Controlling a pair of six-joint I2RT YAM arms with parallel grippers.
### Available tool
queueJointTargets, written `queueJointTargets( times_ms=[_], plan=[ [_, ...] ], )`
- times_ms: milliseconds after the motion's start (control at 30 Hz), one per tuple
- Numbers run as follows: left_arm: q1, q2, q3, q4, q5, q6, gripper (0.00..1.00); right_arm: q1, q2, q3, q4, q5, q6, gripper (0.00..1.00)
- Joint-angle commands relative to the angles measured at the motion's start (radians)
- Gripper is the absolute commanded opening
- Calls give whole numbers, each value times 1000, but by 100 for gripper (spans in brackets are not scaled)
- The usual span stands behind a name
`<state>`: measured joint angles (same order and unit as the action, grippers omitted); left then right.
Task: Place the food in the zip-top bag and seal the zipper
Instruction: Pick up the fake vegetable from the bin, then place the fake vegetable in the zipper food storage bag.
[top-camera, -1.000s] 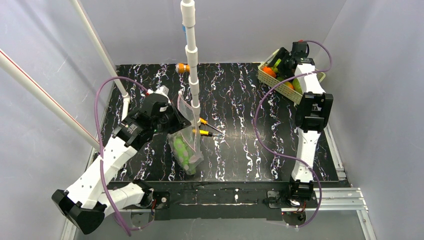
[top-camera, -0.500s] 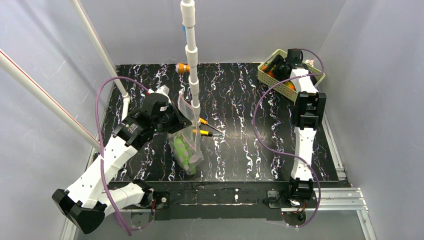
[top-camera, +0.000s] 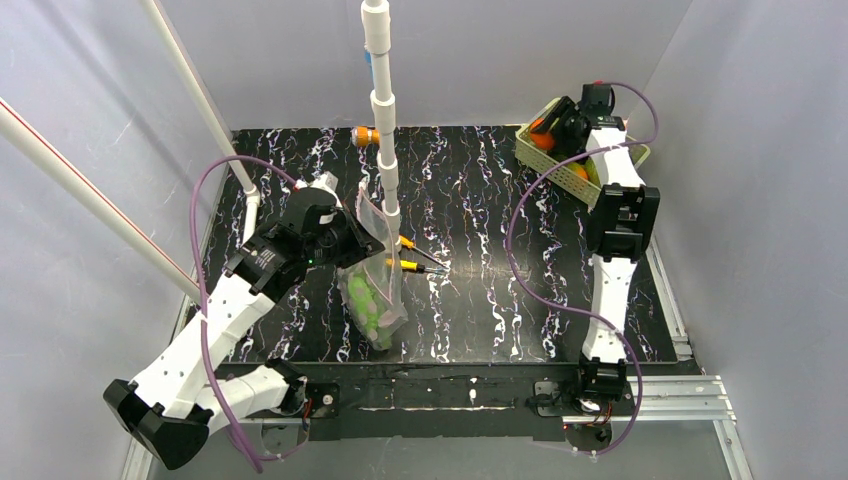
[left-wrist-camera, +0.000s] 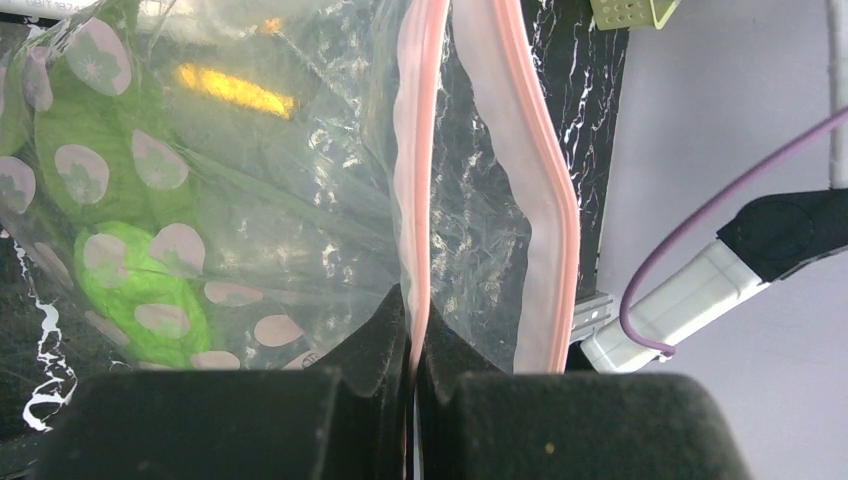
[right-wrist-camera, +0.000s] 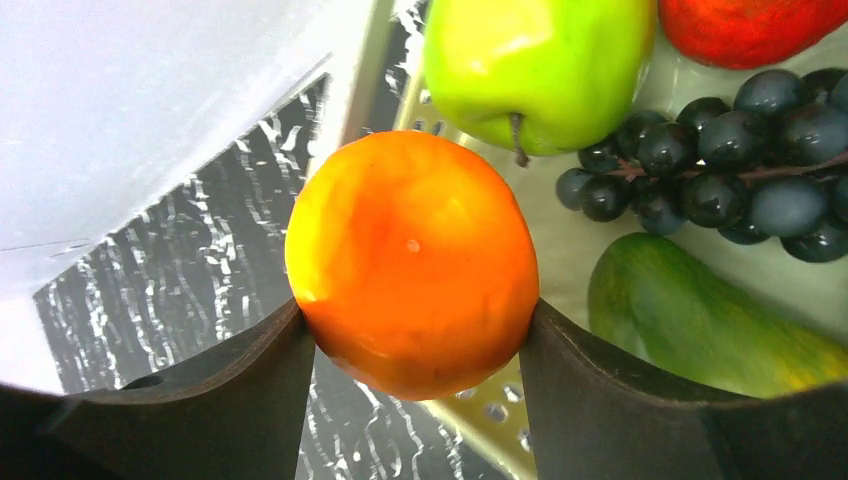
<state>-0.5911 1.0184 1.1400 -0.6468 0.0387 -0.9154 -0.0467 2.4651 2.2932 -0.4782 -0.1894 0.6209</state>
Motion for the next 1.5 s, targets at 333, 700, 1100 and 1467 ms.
queueJointTargets(
  times_ms=[333, 700, 1100, 1467],
  plan=[
    [1, -8, -41, 48, -1, -3, 0, 16, -639, -712, 230, -166, 93, 1],
    [1, -74, -74, 52, -23, -2, 0, 347, -1060, -1214, 224, -216, 6, 1],
    [0, -119, -137, 77, -23, -40, 0, 610, -1342, -1250, 237, -324, -100, 1],
    [1, -144, -154, 67, -10, -51, 0, 800, -1207, -923, 138, -259, -100, 1]
  ],
)
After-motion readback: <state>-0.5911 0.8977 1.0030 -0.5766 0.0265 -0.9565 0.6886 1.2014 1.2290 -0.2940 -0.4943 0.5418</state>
